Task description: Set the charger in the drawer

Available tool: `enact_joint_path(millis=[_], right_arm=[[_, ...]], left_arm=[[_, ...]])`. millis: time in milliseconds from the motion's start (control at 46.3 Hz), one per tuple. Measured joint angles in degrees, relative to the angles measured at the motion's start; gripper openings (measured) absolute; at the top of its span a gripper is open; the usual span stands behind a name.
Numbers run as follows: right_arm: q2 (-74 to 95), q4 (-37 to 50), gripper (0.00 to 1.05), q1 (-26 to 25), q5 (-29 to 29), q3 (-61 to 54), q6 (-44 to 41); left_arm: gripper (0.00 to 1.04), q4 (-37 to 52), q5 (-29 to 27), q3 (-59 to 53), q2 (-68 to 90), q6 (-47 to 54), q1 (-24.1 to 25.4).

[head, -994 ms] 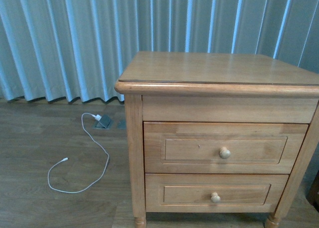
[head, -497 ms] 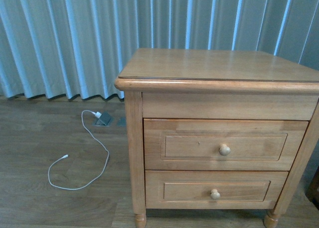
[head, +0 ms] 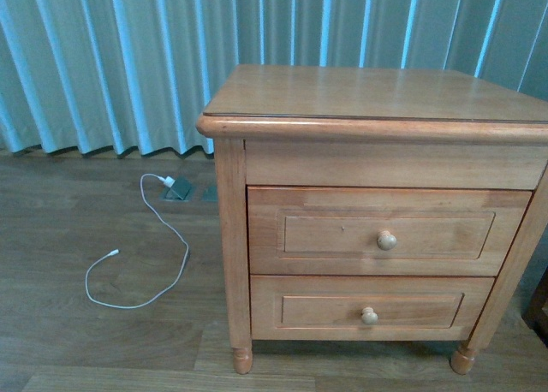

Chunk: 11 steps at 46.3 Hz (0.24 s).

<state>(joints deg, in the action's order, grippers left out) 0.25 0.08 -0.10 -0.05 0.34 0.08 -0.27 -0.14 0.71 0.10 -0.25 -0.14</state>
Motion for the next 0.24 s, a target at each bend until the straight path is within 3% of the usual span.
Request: enact_joint_path(millis=[86, 238], right_arm=[[0.0, 0.0, 0.27, 0.0, 0.0, 0.0, 0.0], [0.0, 0.0, 0.61, 0.0, 0.0, 0.0, 0.0]], left_arm=[[0.99, 0.0, 0.0, 0.0, 0.0, 0.0, 0.0], [0.99, 0.0, 0.0, 0.0, 0.0, 0.0, 0.0]])
